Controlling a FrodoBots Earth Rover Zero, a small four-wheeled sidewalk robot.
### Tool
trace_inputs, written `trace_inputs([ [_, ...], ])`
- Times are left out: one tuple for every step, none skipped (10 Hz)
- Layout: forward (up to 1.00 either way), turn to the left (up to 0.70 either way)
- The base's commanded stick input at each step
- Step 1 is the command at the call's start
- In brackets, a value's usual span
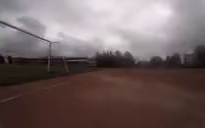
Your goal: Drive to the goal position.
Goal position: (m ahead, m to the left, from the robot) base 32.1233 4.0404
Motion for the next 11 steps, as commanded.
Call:
trace_inputs([
  [0.7,-0.35],
  [0.7,-0.35],
  [0.7,-0.35],
  [0.7,-0.35],
  [0.7,-0.35],
  [0.7,-0.35],
  [0.7,-0.35],
  [0.7,-0.24],
  [0.7,-0.08],
  [0.7,0.0],
  [0.7,0.0],
])
